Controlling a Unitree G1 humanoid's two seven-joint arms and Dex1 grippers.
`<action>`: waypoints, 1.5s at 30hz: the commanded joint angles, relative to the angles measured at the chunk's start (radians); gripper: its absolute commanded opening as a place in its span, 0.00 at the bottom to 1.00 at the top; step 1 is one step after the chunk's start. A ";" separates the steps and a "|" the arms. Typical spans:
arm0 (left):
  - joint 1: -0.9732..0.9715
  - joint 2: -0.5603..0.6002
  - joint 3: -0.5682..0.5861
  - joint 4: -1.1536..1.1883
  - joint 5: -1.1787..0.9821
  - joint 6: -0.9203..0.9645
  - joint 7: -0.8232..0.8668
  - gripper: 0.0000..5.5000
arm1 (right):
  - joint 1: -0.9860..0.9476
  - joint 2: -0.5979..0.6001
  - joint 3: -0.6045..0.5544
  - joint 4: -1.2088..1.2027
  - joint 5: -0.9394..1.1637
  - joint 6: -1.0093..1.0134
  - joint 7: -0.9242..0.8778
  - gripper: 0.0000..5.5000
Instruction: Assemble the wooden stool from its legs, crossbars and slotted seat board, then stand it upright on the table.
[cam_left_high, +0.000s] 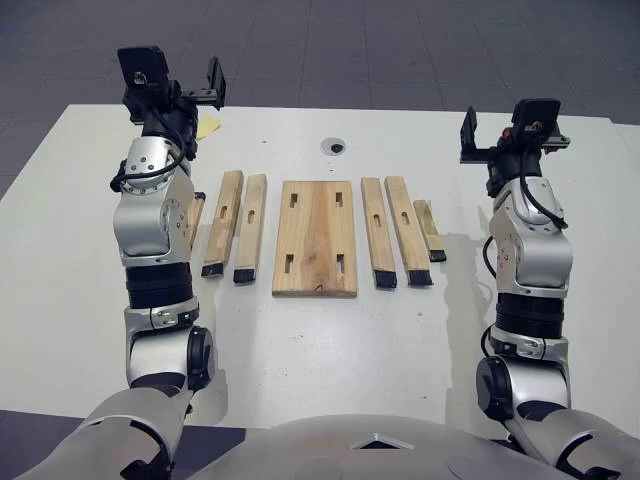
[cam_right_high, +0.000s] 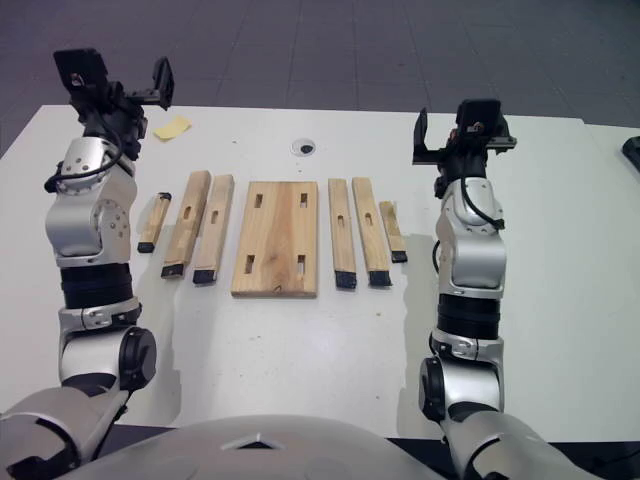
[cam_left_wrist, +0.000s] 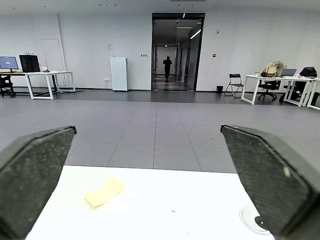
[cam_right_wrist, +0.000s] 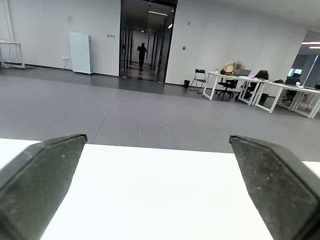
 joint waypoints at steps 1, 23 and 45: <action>0.018 -0.006 0.002 -0.017 0.008 0.025 0.019 0.98 | 0.064 -0.035 -0.006 -0.042 0.050 0.088 0.078 0.96; 0.043 -0.067 -0.065 -0.077 0.020 0.081 0.046 0.98 | 0.259 -0.108 0.118 -0.042 0.052 0.280 0.205 0.96; 0.041 -0.073 -0.068 -0.087 0.033 0.095 0.057 0.98 | 0.231 -0.124 0.155 0.014 0.048 0.412 0.255 0.76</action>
